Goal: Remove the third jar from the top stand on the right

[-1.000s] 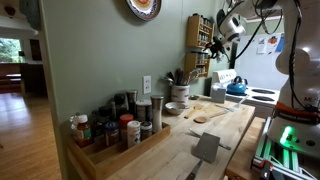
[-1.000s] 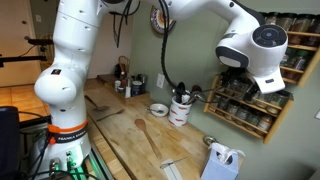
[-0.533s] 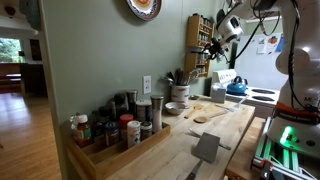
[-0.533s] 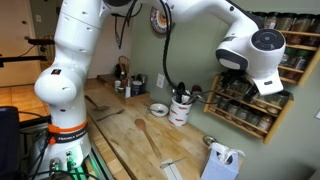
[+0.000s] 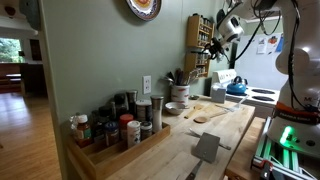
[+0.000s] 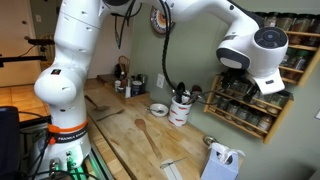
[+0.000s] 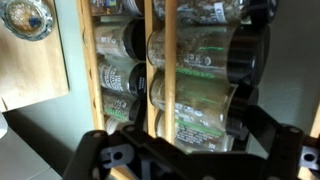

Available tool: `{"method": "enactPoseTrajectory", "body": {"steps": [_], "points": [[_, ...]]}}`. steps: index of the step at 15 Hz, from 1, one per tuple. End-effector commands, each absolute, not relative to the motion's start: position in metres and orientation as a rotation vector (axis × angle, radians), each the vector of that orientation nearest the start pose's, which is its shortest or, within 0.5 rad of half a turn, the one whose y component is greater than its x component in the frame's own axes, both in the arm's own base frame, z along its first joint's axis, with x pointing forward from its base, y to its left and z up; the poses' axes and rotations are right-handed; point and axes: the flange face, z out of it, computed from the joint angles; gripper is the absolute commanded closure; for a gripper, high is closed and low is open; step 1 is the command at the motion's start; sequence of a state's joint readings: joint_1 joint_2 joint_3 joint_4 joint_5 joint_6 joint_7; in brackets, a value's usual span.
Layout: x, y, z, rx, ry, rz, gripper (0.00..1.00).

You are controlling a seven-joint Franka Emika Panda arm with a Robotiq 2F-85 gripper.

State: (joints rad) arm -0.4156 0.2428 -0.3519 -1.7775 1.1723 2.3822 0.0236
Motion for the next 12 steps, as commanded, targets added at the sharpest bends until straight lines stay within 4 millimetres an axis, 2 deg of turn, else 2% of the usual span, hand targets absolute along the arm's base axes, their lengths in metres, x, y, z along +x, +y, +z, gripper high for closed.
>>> {"method": "enactPoseTrajectory", "body": {"steps": [1, 12], "points": [[0.480, -0.436, 0.465, -1.781, 1.573, -0.710, 0.00], [0.466, -0.442, 0.465, -1.864, 1.555, -0.626, 0.00]]}}
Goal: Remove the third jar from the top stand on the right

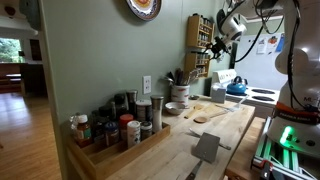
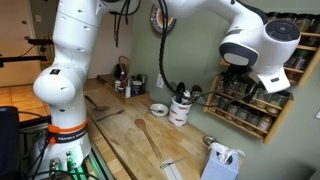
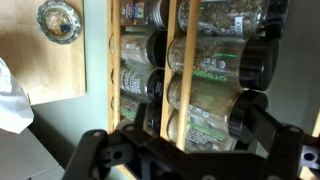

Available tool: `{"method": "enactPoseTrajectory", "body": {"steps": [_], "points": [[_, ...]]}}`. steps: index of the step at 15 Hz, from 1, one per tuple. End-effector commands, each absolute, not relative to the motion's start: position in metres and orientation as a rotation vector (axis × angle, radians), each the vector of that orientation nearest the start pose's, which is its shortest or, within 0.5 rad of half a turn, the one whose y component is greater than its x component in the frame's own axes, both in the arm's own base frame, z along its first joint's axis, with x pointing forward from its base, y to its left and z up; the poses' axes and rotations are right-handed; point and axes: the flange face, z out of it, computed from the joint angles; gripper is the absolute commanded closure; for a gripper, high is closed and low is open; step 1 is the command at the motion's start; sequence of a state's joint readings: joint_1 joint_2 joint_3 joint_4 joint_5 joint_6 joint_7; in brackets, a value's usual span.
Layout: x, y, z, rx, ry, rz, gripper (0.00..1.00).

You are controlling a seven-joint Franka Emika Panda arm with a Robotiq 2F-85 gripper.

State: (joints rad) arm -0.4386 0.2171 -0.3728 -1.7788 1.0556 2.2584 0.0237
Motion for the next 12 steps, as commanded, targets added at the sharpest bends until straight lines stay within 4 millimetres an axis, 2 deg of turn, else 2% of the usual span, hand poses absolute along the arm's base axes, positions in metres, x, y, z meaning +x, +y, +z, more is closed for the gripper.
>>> {"method": "enactPoseTrajectory", "body": {"steps": [1, 12], "points": [[0.4655, -0.4422, 0.4640, -1.869, 1.558, -0.617, 0.00], [0.4625, -0.4435, 0.4583, -1.877, 1.587, -0.551, 0.00]]}}
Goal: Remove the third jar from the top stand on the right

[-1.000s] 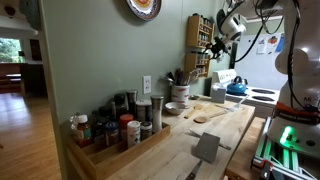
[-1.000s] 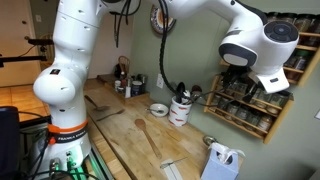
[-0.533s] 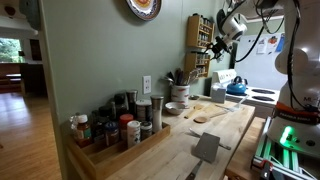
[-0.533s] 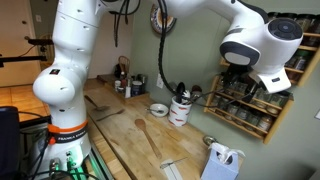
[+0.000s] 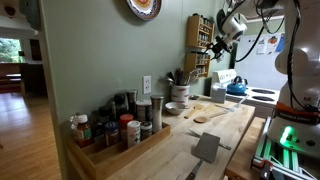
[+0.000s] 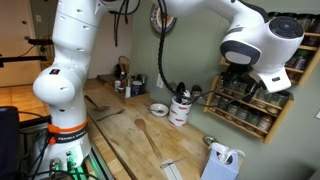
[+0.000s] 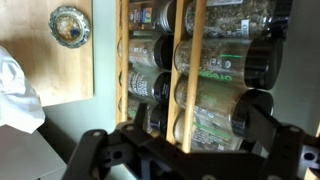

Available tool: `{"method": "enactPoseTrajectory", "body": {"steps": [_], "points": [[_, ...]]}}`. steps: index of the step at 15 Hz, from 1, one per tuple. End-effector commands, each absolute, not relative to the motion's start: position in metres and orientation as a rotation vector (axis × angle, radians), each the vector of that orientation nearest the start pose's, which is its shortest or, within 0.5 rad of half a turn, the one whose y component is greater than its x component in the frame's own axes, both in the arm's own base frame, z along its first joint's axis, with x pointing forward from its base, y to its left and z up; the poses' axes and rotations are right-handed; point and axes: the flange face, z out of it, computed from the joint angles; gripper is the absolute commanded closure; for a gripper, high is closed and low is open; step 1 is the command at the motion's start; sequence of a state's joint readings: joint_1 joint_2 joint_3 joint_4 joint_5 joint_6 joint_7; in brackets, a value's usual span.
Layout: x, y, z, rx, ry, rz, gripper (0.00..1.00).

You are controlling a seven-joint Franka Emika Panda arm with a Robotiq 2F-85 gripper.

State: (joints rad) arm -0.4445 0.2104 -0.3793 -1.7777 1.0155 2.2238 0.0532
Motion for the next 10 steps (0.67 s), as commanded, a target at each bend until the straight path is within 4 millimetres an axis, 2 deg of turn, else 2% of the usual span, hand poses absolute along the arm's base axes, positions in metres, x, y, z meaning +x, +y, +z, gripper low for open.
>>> {"method": "enactPoseTrajectory", "body": {"steps": [1, 6, 10], "points": [[0.4617, -0.4433, 0.4580, -1.878, 1.589, -0.536, 0.00], [0.4573, -0.4438, 0.4544, -1.896, 1.609, -0.482, 0.00], [0.4568, -0.4475, 0.4600, -1.896, 1.622, -0.512, 0.00]]}}
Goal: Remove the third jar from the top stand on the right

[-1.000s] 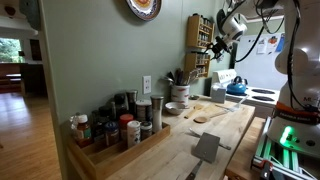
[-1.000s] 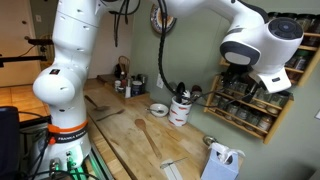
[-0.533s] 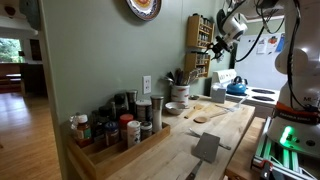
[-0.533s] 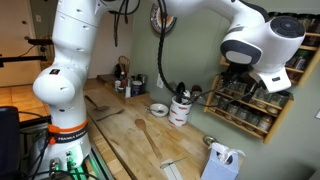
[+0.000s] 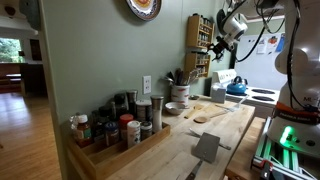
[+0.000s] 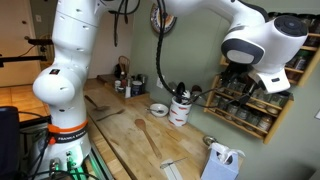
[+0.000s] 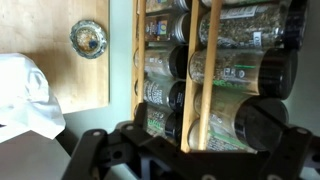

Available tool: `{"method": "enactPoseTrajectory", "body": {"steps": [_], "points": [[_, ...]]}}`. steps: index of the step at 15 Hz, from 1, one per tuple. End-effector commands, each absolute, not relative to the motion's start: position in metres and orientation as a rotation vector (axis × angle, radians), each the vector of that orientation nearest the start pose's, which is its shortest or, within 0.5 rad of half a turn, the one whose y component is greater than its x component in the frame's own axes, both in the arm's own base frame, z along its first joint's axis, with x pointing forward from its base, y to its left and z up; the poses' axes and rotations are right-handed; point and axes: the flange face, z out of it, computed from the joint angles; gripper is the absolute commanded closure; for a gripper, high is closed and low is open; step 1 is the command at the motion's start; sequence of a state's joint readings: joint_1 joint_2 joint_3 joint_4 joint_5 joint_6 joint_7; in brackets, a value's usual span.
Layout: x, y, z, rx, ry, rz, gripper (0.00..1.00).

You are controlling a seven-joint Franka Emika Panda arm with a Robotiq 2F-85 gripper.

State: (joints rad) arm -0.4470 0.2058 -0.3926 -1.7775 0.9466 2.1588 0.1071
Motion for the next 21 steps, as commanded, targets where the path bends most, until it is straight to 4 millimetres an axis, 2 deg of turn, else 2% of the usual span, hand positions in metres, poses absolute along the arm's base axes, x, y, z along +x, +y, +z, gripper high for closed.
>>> {"method": "enactPoseTrajectory", "body": {"steps": [1, 6, 8, 16, 21], "points": [[0.455, -0.449, 0.464, -1.881, 1.610, -0.538, 0.00], [0.435, -0.471, 0.505, -1.848, 1.436, -0.789, 0.00], [0.431, -0.473, 0.518, -1.962, 1.293, -0.835, 0.00], [0.445, -0.440, 0.563, -2.475, 1.041, -0.783, 0.00], [0.460, -0.408, 0.562, -2.724, 0.777, -0.710, 0.00]]}}
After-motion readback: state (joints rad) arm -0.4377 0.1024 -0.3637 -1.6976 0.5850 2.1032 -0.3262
